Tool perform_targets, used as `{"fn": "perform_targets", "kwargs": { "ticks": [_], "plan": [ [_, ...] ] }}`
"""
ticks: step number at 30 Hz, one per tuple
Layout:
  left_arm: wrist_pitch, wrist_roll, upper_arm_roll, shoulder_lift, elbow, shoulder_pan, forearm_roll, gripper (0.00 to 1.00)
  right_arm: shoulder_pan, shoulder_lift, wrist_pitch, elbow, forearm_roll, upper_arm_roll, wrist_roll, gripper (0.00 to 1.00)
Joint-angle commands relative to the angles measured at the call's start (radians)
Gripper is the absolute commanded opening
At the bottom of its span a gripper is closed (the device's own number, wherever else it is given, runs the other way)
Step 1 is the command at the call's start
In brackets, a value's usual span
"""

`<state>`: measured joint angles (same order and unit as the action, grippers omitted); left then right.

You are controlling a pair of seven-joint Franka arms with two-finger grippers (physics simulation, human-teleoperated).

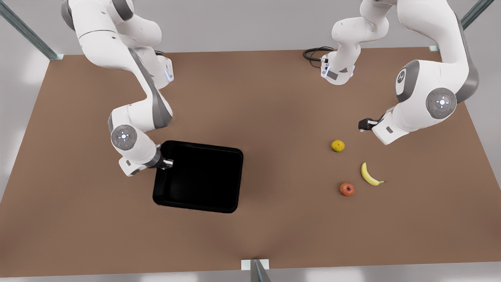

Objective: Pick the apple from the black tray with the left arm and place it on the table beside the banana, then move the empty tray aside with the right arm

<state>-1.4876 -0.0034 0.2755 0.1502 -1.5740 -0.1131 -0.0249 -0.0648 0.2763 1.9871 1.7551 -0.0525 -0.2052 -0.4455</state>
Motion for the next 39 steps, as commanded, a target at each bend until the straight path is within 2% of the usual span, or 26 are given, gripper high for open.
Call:
{"fn": "perform_targets", "kwargs": {
  "ticks": [1, 5, 10, 18, 28, 29, 31, 36, 37, 38, 39],
  "plan": [
    [0.003, 0.007, 0.001, 0.008, 0.017, 0.0, 0.008, 1.0, 0.056, -0.081, -0.013, 0.056, 0.048, 0.0, 0.458, 0.0],
    [0.003, -0.029, -0.002, 0.014, 0.025, 0.0, 0.039, 1.0, 0.204, -0.186, -0.037, 0.127, 0.08, 0.004, 0.724, 0.0],
    [0.001, -0.032, -0.002, 0.017, 0.026, 0.0, 0.037, 1.0, 0.339, -0.18, -0.021, 0.184, 0.071, 0.004, 0.929, 0.0],
    [0.001, -0.056, -0.001, 0.017, 0.026, 0.001, 0.037, 1.0, 0.356, -0.052, 0.094, 0.182, 0.065, 0.006, 0.942, 0.0],
    [0.001, -0.066, -0.001, 0.017, 0.026, 0.001, 0.036, 1.0, 0.375, 0.004, 0.157, 0.184, 0.065, 0.009, 0.97, 0.0],
    [0.001, -0.066, -0.001, 0.017, 0.026, 0.001, 0.036, 1.0, 0.375, 0.007, 0.159, 0.182, 0.065, 0.009, 0.97, 0.01],
    [0.001, -0.066, 0.001, 0.018, 0.028, 0.001, 0.036, 1.0, 0.376, 0.011, 0.159, 0.182, 0.066, 0.01, 0.97, 0.09],
    [0.001, -0.066, 0.001, 0.017, 0.026, 0.001, 0.036, 1.0, 0.376, 0.04, 0.193, 0.182, 0.066, 0.01, 0.969, 0.08],
    [0.001, -0.066, 0.001, 0.017, 0.026, 0.001, 0.036, 1.0, 0.376, 0.04, 0.193, 0.182, 0.066, 0.01, 0.969, 0.2],
    [0.001, -0.066, 0.001, 0.018, 0.026, 0.001, 0.036, 1.0, 0.376, 0.041, 0.193, 0.182, 0.066, 0.01, 0.969, 0.39],
    [0.001, -0.066, 0.001, 0.018, 0.026, 0.001, 0.036, 1.0, 0.376, 0.041, 0.193, 0.182, 0.066, 0.01, 0.967, 0.5]
  ]
}}
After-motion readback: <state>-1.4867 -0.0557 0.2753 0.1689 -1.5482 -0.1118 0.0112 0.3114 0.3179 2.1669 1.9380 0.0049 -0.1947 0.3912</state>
